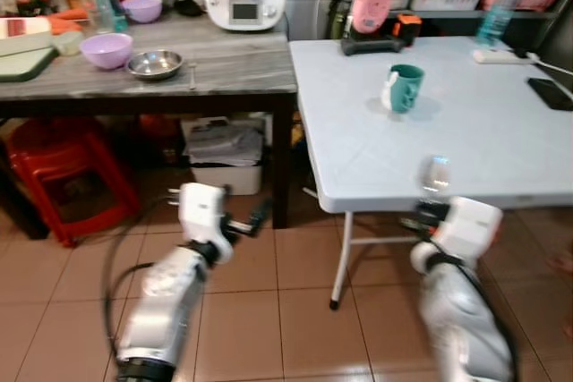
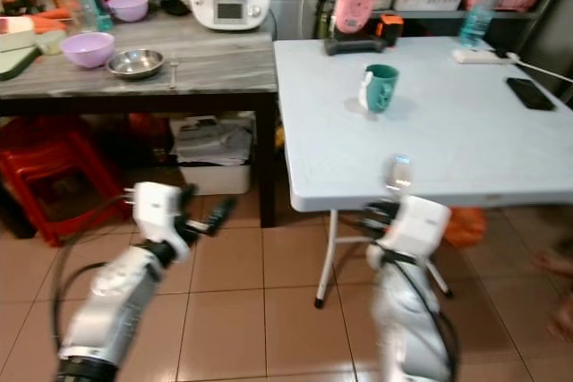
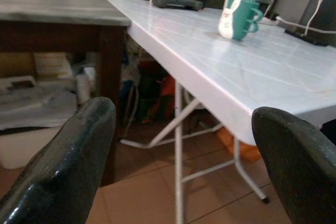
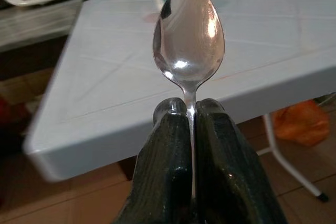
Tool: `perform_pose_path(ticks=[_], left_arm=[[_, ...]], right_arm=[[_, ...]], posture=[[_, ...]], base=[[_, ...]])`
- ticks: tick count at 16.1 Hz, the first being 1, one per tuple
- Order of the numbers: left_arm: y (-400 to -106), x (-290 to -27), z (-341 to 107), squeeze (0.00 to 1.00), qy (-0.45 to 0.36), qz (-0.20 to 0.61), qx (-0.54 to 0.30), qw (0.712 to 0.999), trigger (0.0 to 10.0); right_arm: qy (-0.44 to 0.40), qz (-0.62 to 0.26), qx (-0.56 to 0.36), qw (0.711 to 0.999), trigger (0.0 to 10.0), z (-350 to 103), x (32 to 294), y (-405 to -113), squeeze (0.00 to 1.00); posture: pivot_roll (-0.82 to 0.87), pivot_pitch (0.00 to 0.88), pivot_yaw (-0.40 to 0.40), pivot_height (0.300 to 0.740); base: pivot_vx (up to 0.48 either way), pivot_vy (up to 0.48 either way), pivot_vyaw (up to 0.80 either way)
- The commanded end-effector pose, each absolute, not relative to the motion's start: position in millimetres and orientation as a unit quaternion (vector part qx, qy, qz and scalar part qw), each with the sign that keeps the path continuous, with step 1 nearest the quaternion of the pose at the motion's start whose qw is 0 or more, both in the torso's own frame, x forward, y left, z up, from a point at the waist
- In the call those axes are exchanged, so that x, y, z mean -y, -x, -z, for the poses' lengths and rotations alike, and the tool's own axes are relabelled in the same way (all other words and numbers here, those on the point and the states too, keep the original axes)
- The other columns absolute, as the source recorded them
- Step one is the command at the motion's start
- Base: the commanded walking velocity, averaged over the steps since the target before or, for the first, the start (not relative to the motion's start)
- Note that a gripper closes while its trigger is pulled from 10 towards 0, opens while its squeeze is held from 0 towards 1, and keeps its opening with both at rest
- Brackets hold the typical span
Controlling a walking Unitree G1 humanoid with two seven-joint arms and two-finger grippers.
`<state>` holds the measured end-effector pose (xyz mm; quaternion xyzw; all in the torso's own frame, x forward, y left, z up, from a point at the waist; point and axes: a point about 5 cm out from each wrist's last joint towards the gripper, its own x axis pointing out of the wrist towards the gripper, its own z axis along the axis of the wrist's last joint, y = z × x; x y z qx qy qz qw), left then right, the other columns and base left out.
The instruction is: Setting the table
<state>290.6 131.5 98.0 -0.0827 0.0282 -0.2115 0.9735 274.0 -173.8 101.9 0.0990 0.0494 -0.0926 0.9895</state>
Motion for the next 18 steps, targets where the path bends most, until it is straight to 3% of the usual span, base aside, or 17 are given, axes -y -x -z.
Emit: perform_pose_path(ticks=[1, 13, 18], left_arm=[[-291.3, -124.7, -99.7, 0.0, 0.082, 0.219, -0.024, 0.972, 10.0], [-293.8, -122.1, -99.4, 0.0, 0.082, 0.218, -0.022, 0.972, 10.0], [-293.7, -120.6, -98.6, 0.0, 0.083, 0.217, -0.022, 0.972, 10.0]], right_arm=[[-0.094, 0.102, -0.033, 0.99, 10.0, -108.3, 181.8, -274.5, 0.0], [-0.083, 0.088, -0.023, 0.992, 10.0, -111.0, 179.3, -276.8, 0.0], [-0.084, 0.087, -0.022, 0.992, 10.0, -110.5, 179.6, -276.8, 0.0]], posture=[[0.01, 0.0, 0.014, 0.74], [0.01, 0.0, 0.013, 0.74], [0.01, 0.0, 0.012, 0.74]], base=[[0.0, 0.454, 0.0], [0.0, 0.464, 0.0], [0.0, 0.454, 0.42]])
